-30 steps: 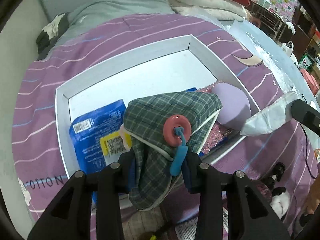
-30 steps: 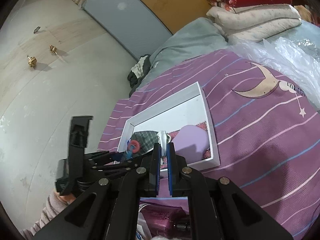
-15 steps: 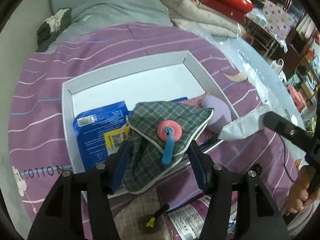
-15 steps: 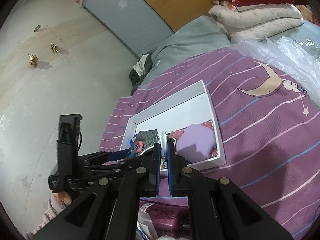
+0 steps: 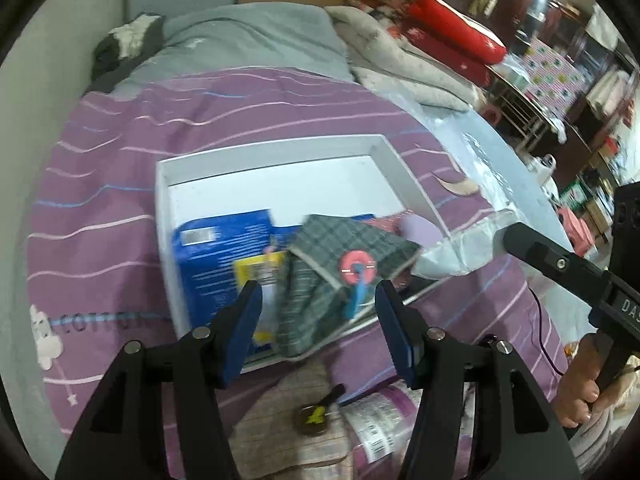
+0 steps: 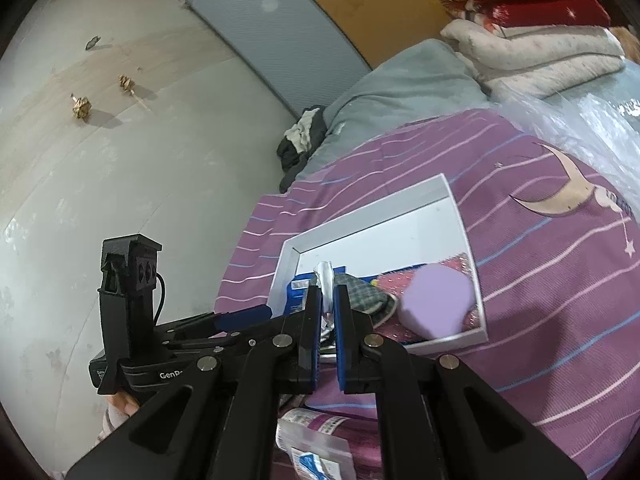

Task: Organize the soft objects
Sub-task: 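Lower the white toothpaste tube into the box and open the right tool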

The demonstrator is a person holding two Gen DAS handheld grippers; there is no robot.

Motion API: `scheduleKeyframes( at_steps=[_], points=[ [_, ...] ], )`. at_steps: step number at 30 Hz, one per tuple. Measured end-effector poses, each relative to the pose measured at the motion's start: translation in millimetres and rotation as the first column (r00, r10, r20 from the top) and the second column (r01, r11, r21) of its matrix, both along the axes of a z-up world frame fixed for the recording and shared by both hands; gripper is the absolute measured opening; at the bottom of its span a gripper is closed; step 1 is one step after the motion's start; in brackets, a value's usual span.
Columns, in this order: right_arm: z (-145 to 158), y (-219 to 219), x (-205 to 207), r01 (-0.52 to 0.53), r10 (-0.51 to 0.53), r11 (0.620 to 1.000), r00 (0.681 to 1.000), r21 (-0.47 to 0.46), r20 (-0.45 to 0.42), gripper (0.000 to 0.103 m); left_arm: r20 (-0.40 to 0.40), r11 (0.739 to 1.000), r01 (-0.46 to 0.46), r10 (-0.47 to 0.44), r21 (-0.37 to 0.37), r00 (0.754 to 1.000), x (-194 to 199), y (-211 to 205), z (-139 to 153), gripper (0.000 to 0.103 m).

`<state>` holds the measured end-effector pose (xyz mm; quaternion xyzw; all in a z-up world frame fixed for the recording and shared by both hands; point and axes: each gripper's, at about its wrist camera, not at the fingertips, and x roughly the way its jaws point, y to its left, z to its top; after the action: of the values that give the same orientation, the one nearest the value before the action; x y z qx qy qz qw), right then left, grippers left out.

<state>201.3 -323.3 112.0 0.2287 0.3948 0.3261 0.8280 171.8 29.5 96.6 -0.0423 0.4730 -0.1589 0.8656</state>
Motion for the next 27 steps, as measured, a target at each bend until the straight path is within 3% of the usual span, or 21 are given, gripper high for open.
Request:
scheduleKeyframes(
  at_steps=[8, 18, 25, 27],
  points=[
    [-3, 51, 9, -0.091, 0.092, 0.996, 0.995, 0.021, -0.038, 0.005, 0.006, 0.988, -0.149, 0.149, 0.03, 0.989, -10, 46, -5, 0.06],
    [-18, 126, 46, -0.204, 0.203, 0.979, 0.97, 0.01, -0.132, 0.005, -0.006, 0.966, -0.258, 0.258, -0.021, 0.966, -13, 90, -16, 0.06],
    [-52, 157, 86, -0.168, 0.165, 0.986, 0.948, 0.01, -0.274, 0.005, -0.004, 0.96, -0.281, 0.281, 0.003, 0.96, -11, 95, -22, 0.06],
    [-61, 164, 92, -0.158, 0.141, 0.987, 0.943, -0.031, -0.303, 0.005, -0.008, 0.961, -0.277, 0.277, -0.003, 0.961, -11, 95, -24, 0.06]
  ],
)
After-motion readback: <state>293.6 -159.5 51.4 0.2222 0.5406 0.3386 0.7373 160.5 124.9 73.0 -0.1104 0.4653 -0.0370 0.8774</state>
